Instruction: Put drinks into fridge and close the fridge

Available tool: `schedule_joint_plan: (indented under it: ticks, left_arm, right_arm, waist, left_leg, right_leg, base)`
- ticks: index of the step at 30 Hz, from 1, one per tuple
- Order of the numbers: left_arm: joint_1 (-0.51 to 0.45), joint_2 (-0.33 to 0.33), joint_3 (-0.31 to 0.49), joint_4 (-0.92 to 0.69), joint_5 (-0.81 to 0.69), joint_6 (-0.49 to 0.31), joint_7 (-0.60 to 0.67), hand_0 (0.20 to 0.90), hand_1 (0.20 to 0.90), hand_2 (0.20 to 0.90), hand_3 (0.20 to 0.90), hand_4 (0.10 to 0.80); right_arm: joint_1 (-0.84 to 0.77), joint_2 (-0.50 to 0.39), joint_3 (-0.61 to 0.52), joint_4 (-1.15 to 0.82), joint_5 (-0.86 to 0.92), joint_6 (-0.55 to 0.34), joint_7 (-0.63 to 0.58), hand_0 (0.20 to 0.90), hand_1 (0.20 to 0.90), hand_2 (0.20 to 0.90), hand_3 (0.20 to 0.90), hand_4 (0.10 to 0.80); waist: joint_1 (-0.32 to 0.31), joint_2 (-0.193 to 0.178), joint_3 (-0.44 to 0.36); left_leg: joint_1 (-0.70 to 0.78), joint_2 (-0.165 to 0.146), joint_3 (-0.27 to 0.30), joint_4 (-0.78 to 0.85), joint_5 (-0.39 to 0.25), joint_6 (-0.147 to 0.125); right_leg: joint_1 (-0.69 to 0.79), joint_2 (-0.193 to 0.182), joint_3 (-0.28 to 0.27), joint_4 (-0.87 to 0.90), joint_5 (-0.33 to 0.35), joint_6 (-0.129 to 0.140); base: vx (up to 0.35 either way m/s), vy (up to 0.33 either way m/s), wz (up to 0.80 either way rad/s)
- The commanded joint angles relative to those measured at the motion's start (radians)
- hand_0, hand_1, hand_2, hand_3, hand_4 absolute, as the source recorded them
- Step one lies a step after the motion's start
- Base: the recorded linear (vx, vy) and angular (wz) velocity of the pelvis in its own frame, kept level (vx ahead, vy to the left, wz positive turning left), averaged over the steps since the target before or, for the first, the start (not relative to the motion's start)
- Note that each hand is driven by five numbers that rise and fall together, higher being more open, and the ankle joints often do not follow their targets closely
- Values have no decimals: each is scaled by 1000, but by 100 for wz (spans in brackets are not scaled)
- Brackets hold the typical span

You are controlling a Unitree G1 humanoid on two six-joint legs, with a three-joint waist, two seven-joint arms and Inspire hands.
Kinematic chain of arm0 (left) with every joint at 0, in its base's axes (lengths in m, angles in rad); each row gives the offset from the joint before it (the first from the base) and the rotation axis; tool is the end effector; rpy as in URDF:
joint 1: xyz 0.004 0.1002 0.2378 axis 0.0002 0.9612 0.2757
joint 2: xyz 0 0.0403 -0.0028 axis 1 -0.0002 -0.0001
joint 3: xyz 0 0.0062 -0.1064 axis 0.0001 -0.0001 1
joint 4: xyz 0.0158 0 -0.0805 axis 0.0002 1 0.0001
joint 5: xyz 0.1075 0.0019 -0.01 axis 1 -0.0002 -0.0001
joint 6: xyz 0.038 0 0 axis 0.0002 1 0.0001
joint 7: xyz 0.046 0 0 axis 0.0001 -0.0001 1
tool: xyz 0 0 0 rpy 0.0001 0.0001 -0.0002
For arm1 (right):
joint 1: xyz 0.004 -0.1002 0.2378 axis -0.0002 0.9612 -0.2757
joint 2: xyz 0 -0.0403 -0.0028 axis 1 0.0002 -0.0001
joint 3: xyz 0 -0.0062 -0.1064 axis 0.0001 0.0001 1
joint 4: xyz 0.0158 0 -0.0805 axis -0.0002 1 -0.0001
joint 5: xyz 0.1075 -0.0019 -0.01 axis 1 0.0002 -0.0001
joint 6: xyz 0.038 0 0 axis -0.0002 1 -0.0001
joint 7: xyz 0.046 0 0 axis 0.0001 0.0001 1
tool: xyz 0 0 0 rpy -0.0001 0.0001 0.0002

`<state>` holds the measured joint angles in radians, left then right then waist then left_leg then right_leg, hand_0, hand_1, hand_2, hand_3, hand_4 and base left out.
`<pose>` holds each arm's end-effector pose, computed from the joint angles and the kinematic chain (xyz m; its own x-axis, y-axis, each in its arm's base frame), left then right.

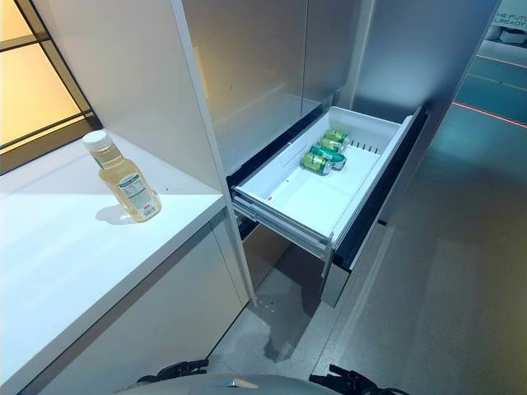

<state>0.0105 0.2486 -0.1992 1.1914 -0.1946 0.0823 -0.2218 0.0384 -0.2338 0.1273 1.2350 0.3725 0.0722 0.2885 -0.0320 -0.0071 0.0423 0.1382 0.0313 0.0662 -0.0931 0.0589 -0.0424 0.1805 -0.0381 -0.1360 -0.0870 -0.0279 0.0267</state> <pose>0.0727 0.2246 -0.1258 0.2646 -0.0561 -0.9627 0.0773 0.9963 -0.0368 0.0552 -0.2258 -0.1293 0.2784 0.1141 -0.9536 0.1557 0.9744 0.1621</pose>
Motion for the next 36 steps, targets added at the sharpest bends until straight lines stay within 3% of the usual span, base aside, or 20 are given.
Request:
schedule_joint_plan:
  ticks: [1, 9, 11, 14, 18, 19, 20, 23, 25, 28, 29, 30, 31, 32, 34, 36]
  left_arm:
    - [-44, -19, -6, 60, 23, -32, -8, 900, 900, 900, 900, 800]
    - [-45, -15, 3, 58, 83, -96, 58, 900, 900, 900, 900, 800]
    - [-49, -4, -33, 41, 196, -163, 69, 900, 900, 900, 900, 800]
    - [-60, 4, -74, 7, 245, -193, 70, 900, 900, 900, 900, 800]
    - [-104, 28, -146, -82, 302, -263, -24, 900, 900, 900, 900, 800]
    - [-109, 31, -154, -91, 317, -227, -39, 900, 900, 900, 900, 800]
    - [-131, 36, -193, -100, 333, -308, -43, 900, 900, 900, 900, 800]
    - [-178, 75, -240, -248, 234, -259, -218, 900, 900, 900, 900, 800]
    - [-217, 134, -251, -434, 102, -158, -398, 900, 900, 900, 900, 800]
    - [-298, 230, -198, -802, -194, 77, -618, 900, 900, 900, 900, 800]
    - [-308, 235, -185, -855, -229, 120, -622, 900, 900, 900, 900, 800]
    - [-329, 249, -154, -977, -361, 172, -623, 900, 900, 900, 900, 800]
    - [-332, 251, -150, -991, -387, 171, -624, 900, 900, 900, 900, 800]
    - [-349, 252, -106, -1146, -542, 215, -584, 900, 900, 900, 900, 800]
    - [-356, 250, -90, -1212, -640, 197, -556, 900, 900, 900, 900, 800]
    - [-374, 243, -53, -1314, -781, 124, -500, 900, 900, 900, 900, 800]
  right_arm:
    - [-56, -4, 8, 39, -8, 18, 44, 900, 900, 900, 900, 800]
    - [-53, -4, 5, 39, -2, 20, 42, 900, 900, 900, 900, 800]
    - [-52, -6, 10, 38, -3, 20, 43, 900, 900, 900, 900, 800]
    - [-57, -11, 16, 33, 7, 29, 43, 900, 900, 900, 900, 800]
    - [-67, -24, 28, 22, 1, 41, 43, 900, 900, 900, 900, 800]
    - [-69, -26, 29, 20, 1, 43, 44, 900, 900, 900, 900, 800]
    - [-80, -31, 30, 24, -7, 46, 50, 900, 900, 900, 900, 800]
    - [-97, -51, 44, 21, 5, 62, 59, 900, 900, 900, 900, 800]
    - [-100, -59, 37, 11, 8, 72, 56, 900, 900, 900, 900, 800]
    - [-91, -56, 19, 21, -7, 48, 45, 900, 900, 900, 900, 800]
    - [-89, -54, 16, 25, -9, 42, 44, 900, 900, 900, 900, 800]
    - [-82, -49, 6, 37, -13, 26, 41, 900, 900, 900, 900, 800]
    - [-81, -48, 4, 40, -14, 23, 41, 900, 900, 900, 900, 800]
    - [-74, -41, -7, 54, -19, 9, 36, 900, 900, 900, 900, 800]
    - [-69, -37, -9, 63, -23, 0, 32, 900, 900, 900, 900, 800]
    - [-59, -30, -6, 70, -27, -7, 28, 900, 900, 900, 900, 800]
  waist:
    - [11, 13, 25]
    - [11, 11, 25]
    - [7, 13, 27]
    - [3, 18, 27]
    - [-7, 26, 30]
    - [-8, 27, 31]
    - [-12, 29, 31]
    - [-20, 39, 38]
    - [-25, 51, 45]
    - [-24, 70, 47]
    - [-23, 72, 45]
    - [-18, 76, 42]
    - [-17, 77, 42]
    - [-11, 79, 37]
    - [-8, 79, 34]
    - [-7, 78, 28]
  left_leg:
    - [10, -78, 51, 49, -144, 69]
    - [13, -78, 48, 50, -145, 69]
    - [12, -77, 49, 49, -143, 68]
    - [11, -76, 52, 49, -144, 67]
    - [8, -74, 56, 47, -143, 66]
    - [8, -74, 57, 48, -143, 66]
    - [5, -73, 61, 48, -143, 68]
    - [10, -69, 65, 39, -138, 67]
    - [11, -69, 60, 36, -134, 67]
    - [10, -74, 48, 28, -129, 73]
    - [10, -75, 46, 27, -129, 74]
    - [11, -77, 40, 23, -131, 77]
    - [11, -78, 39, 22, -131, 78]
    - [14, -81, 33, 20, -134, 81]
    - [17, -81, 29, 18, -136, 82]
    - [25, -83, 21, 15, -140, 84]
  right_leg:
    - [-67, 26, -35, 101, -55, 33]
    - [-64, 26, -37, 101, -55, 32]
    - [-66, 27, -35, 102, -54, 32]
    - [-70, 28, -31, 103, -54, 33]
    - [-79, 28, -22, 107, -53, 38]
    - [-80, 28, -21, 108, -53, 38]
    - [-86, 28, -18, 109, -53, 41]
    - [-85, 31, -9, 109, -51, 42]
    - [-89, 30, -7, 114, -49, 46]
    - [-93, 28, -1, 115, -44, 51]
    - [-93, 28, -1, 114, -44, 51]
    - [-91, 27, -1, 111, -43, 52]
    - [-90, 27, -1, 110, -43, 52]
    - [-84, 26, -2, 105, -43, 52]
    - [-80, 25, -3, 103, -45, 51]
    - [-72, 27, -2, 100, -48, 48]
  base:
    - [0, 0, 0]
    - [0, 0, 0]
    - [0, 0, 0]
    - [0, 0, 0]
    - [-20, 12, -5]
    - [-32, 11, -7]
    - [-25, 11, -4]
    - [-11, 14, -5]
    - [-37, 54, -4]
    - [-30, 51, 0]
    - [-10, 35, 2]
    - [-1, 16, 3]
    - [9, 15, 7]
    - [13, 4, 7]
    - [17, 0, 6]
    - [25, -3, 1]
